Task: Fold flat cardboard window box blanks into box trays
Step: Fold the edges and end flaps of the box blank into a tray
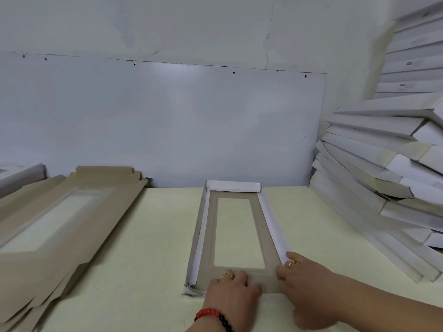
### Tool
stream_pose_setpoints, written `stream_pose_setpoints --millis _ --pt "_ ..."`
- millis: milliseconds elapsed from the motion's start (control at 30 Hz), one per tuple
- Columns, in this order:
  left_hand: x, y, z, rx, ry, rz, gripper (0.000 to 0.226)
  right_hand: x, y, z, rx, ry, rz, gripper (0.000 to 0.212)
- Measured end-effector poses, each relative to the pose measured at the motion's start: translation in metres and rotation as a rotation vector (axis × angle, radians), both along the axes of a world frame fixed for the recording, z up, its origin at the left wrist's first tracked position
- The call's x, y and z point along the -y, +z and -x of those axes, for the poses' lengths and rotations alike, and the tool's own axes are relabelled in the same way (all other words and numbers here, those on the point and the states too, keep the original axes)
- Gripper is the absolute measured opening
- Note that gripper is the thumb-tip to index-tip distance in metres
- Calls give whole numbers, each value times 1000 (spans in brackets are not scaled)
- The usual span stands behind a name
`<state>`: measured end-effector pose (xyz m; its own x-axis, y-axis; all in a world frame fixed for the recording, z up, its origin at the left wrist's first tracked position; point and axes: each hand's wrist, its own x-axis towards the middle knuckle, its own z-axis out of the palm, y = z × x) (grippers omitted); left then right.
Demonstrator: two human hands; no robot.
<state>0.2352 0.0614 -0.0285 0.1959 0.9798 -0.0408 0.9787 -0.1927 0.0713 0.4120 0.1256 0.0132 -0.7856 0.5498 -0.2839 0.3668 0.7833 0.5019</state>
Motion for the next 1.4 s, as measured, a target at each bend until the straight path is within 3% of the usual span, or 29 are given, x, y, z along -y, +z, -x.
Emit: stream_pose_setpoints --millis 133,400,567,700,833,967,1100,1167,1300,1400 --pt "0 0 -2 3 29 27 33 10 -5 19 -117 99 -27 16" --pt "-1 11 15 22 -23 45 30 3 -13 13 -324 96 -151 28" --pt "0 28 77 -171 -210 14 46 -12 -11 -3 -331 -99 -76 16" --pt "-7 25 107 -253 -235 7 68 -14 -10 -5 -406 -47 53 19" --pt "-11 12 96 -260 -201 -12 73 2 -10 24 -493 66 19 21" --pt "-10 4 73 -201 -160 -29 75 8 -18 49 -424 178 1 20" --pt "-10 16 77 -163 -171 44 65 6 -14 50 -423 97 135 14" --pt "-11 25 85 -176 -191 80 52 3 -16 52 -370 107 153 22" --pt "-23 37 82 -412 -309 85 40 -1 -17 59 -262 93 195 29" --pt "-30 39 75 -457 -387 40 31 -1 -15 61 -279 13 223 27"
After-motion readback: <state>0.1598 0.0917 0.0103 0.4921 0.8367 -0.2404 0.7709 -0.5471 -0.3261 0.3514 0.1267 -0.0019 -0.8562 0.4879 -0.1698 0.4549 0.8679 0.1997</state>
